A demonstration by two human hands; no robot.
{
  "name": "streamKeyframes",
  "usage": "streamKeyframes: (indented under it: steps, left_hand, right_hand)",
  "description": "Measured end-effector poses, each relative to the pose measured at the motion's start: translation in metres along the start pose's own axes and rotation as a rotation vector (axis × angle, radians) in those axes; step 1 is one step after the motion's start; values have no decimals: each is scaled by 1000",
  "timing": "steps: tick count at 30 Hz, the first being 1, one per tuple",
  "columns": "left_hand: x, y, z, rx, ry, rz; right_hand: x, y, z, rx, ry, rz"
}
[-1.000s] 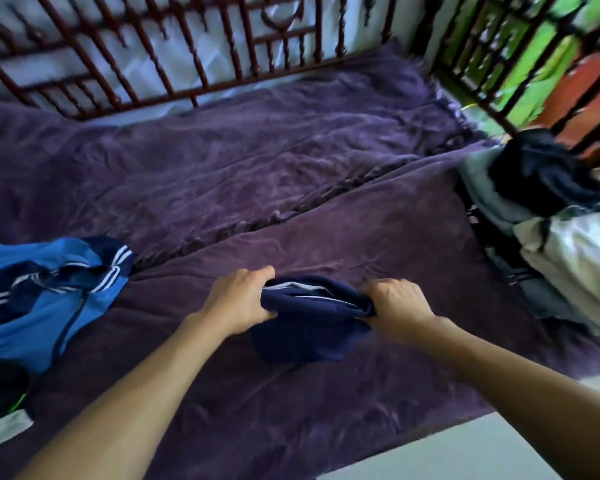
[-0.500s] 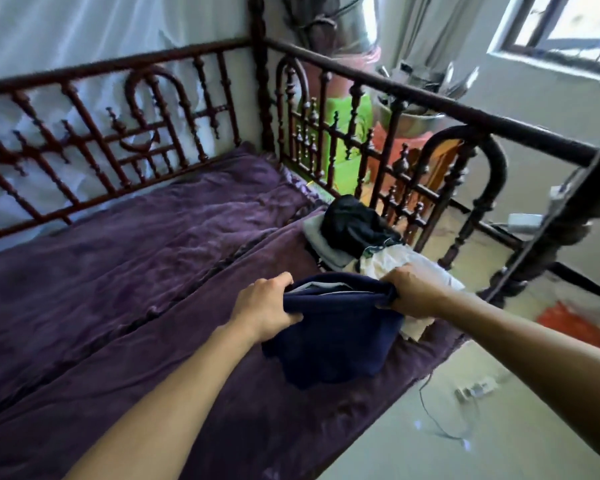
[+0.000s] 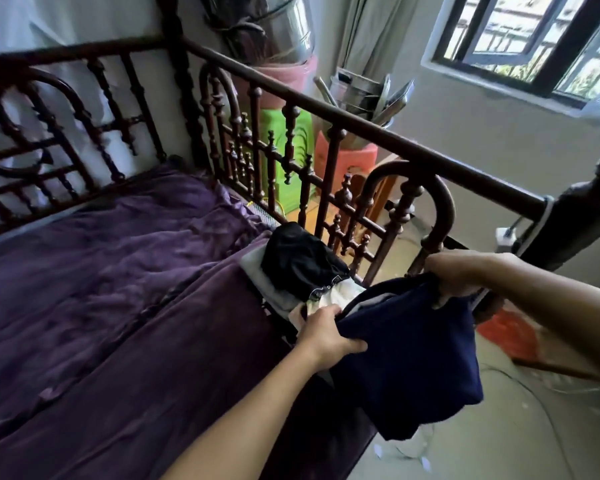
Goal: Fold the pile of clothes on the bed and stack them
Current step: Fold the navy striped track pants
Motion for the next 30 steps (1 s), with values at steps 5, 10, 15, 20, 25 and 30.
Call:
streamKeyframes:
  steps: [5, 10, 15, 20, 25, 30]
  left_hand:
    - [28, 46, -32, -185, -133, -19]
    - [44, 94, -83, -385, -191, 116]
    - [41, 120, -124, -573, 50, 399]
    - [71, 113, -100, -208, 611, 463]
    - [125, 107, -149, -345, 680, 36]
    - [126, 111, -160, -342, 647, -34]
  right_hand:
    - [9, 77, 6, -61, -47, -120]
    - [46, 184, -14, -201, -31, -135]
    - [91, 253, -24, -194, 148, 136]
    - [124, 242, -49, -343, 262, 506]
    - [212, 242, -61, -393, 190, 278]
    - [225, 250, -63, -386, 113, 273]
Point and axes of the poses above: each hand's wrist, its own y-axis towards the middle knuckle, its own x-axis out of the palm, z = x × y, the point moved 7 cm from there along y, towards the middle knuckle, and after that the axes turned 7 degrees about z, right-handed, at the moved point
